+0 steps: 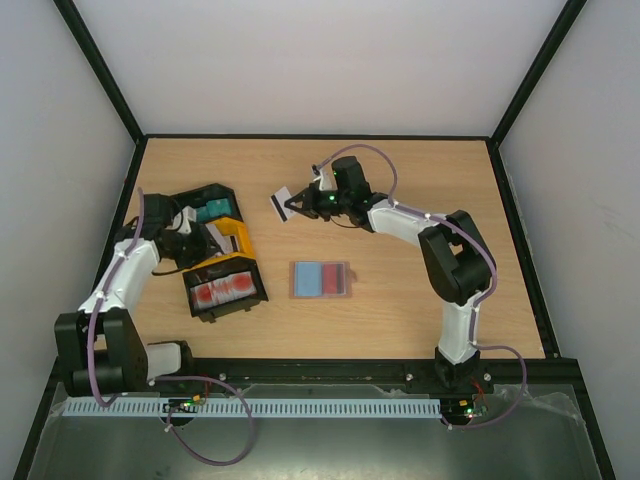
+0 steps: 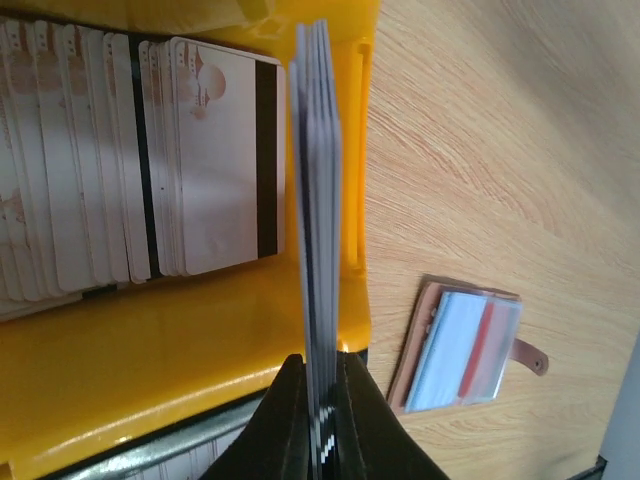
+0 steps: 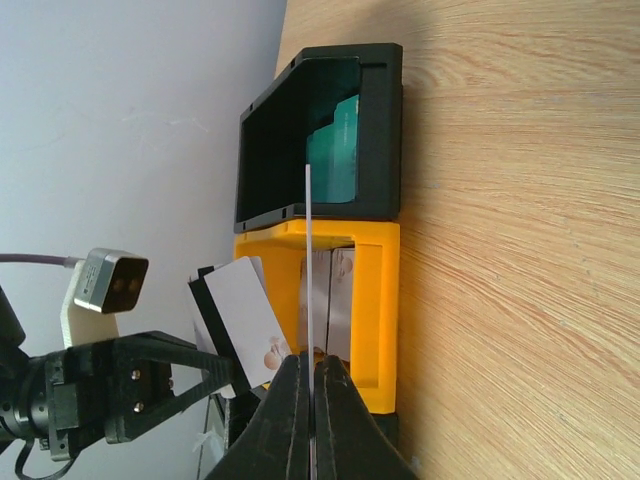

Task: Put the credit cards into the card holder
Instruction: Place the credit card in the storage box.

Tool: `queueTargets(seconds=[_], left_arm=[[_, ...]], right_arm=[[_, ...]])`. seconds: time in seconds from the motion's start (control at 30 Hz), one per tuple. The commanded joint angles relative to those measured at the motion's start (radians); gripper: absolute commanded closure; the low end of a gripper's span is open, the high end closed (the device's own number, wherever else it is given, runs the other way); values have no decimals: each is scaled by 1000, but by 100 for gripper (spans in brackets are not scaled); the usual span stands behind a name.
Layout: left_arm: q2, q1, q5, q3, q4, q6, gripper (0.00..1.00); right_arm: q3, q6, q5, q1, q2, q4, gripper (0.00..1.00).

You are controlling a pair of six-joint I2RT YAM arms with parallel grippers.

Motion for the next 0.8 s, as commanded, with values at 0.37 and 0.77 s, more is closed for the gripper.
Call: queueTargets(seconds=[0.37,0.77], left_arm=[[201,-111,-183,93,-9,-17,96],[333,-238,-134,208,67,-30,59]], right_arm=[[-43,-7,13,5,-32,9,98],[-70,-7,12,5,-48,7,98]])
